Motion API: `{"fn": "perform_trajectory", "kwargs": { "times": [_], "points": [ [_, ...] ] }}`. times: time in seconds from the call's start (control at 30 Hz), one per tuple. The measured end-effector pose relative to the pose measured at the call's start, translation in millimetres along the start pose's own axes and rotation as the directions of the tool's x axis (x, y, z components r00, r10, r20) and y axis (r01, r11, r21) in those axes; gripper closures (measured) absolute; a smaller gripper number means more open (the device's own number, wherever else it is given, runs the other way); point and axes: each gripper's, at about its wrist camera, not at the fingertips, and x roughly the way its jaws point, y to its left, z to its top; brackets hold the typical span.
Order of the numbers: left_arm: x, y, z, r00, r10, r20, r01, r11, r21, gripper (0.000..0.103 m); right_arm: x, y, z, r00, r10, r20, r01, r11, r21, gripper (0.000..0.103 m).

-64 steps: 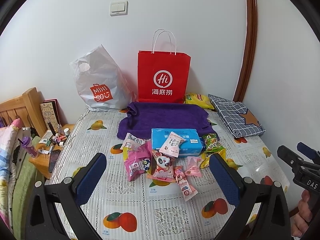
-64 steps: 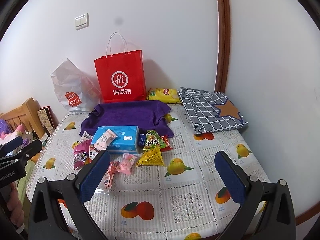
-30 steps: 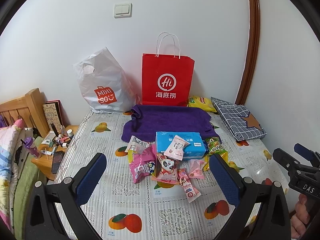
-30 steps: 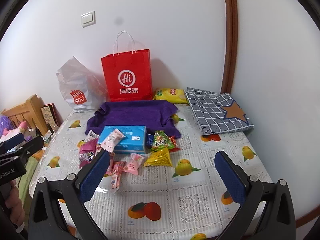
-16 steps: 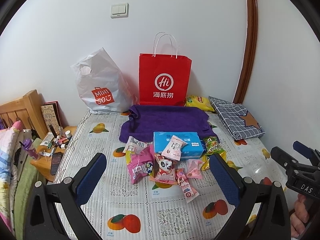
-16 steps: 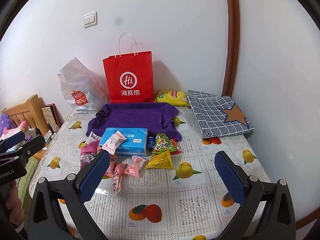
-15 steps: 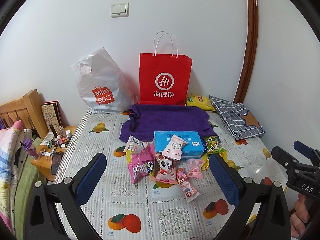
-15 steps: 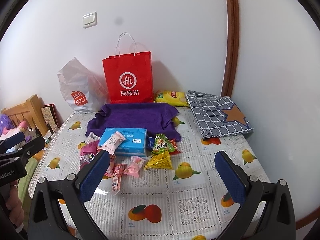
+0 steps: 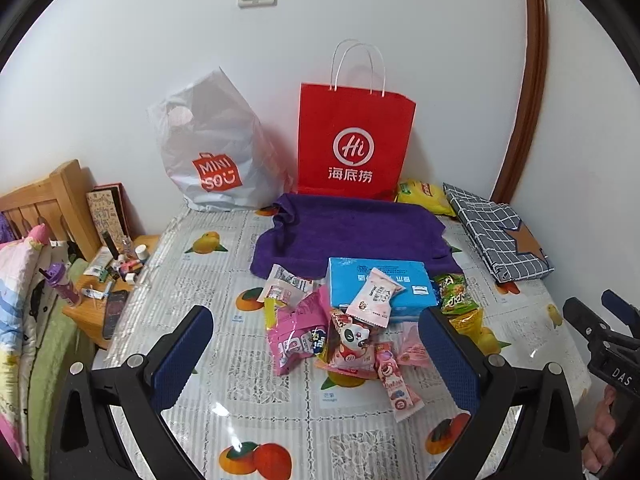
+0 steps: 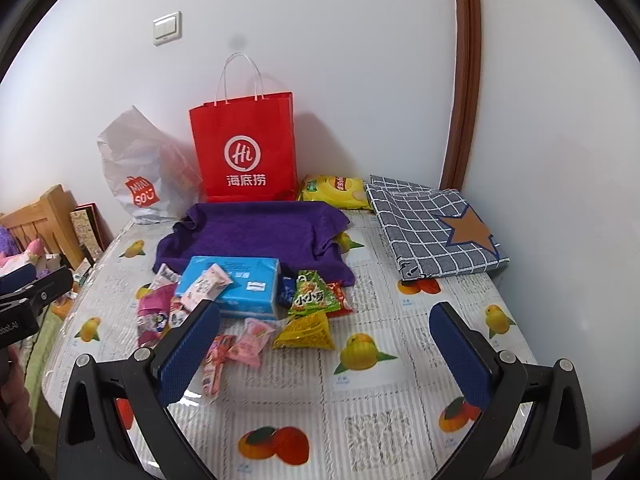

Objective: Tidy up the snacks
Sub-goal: 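Grasp the yellow triangular bag with the right tool while the left tool grasps the pink bag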

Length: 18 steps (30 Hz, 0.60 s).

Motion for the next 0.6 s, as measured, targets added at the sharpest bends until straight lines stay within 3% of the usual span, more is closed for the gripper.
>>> {"fn": "perform_trajectory", "kwargs": {
  "times": [0.13, 0.3, 0.47, 0.6],
  "points": [
    [28.3, 1.3, -0.3, 0.999, -0.017, -0.046, 0.018, 0.999, 0.027, 0.000, 25.3, -3.3, -0.7, 0.999, 0.022, -0.040, -0.022, 1.000, 0.011, 0.000],
    [65.7, 9.7, 0.9, 0.995, 0.019, -0.102, -0.017, 1.000, 0.012, 0.000, 69.5, -5.7, -9.3, 0.993, 0.050, -0.103, -0.047, 0.998, 0.032, 0.001],
    [99.2, 20.1, 1.3, 0.990, 0.030, -0.139, -0.027, 0.999, 0.019, 0.001, 114.1, -4.2, -23.0, 0.984, 0.058, -0.169, -0.049, 0.997, 0.060, 0.013],
    [120.2, 28.0, 1.2, 0.987, 0.027, -0.156, -0.026, 1.000, 0.006, 0.001, 153.2, 2.3, -35.8, 0.965, 0.109, -0.239, -0.090, 0.992, 0.091, 0.019]
  ]
}}
